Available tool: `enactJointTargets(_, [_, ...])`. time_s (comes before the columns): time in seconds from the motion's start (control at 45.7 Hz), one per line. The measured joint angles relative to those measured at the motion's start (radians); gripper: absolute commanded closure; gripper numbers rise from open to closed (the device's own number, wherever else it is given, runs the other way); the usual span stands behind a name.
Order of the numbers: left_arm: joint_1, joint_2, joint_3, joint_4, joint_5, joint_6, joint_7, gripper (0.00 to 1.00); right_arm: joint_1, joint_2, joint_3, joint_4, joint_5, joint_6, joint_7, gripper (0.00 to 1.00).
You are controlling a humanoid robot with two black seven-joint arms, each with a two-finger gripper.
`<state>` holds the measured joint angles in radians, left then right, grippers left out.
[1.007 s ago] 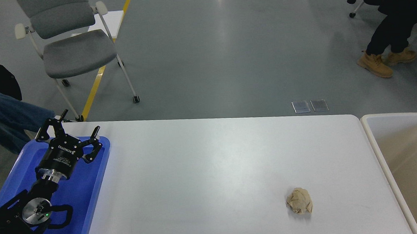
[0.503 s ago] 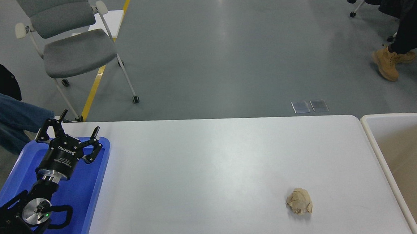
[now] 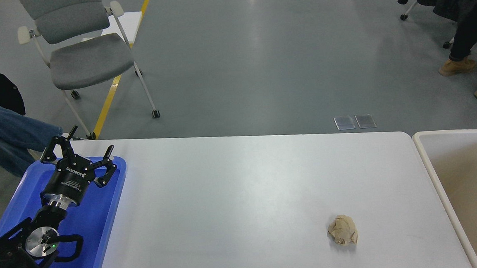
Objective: Tidy desktop
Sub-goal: 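Release the foil packet into the beige bin with the right gripper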
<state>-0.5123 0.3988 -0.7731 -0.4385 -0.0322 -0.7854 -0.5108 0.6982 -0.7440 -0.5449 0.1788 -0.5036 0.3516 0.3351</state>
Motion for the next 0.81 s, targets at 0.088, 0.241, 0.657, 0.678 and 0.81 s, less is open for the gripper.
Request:
enactJointTargets(0.088, [0.000, 0.000, 0.000, 0.000, 0.000, 0.000, 0.000, 0.01, -0.011, 0.011, 0.005, -0.001, 0.000, -0.009, 0.000, 1.00])
enactJointTargets(0.241, [0.000, 0.000, 0.000, 0.000, 0.000, 0.000, 0.000, 0.01, -0.023, 0.024, 0.011, -0.003, 0.000, -0.020, 0.000, 1.00])
enactJointTargets(0.657, [0.000, 0.000, 0.000, 0.000, 0.000, 0.000, 0.000, 0.01, -0.033, 0.038, 0.017, -0.002, 0.002, -0.057, -0.001, 0.17])
enactJointTargets(0.678, [0.000, 0.000, 0.000, 0.000, 0.000, 0.000, 0.000, 0.01, -0.033, 0.037, 0.017, 0.000, 0.002, -0.059, -0.001, 0.09])
enactJointTargets(0.81, [0.000, 0.000, 0.000, 0.000, 0.000, 0.000, 0.000, 0.01, -0.011, 0.024, 0.028, 0.008, 0.002, -0.070, 0.001, 0.00])
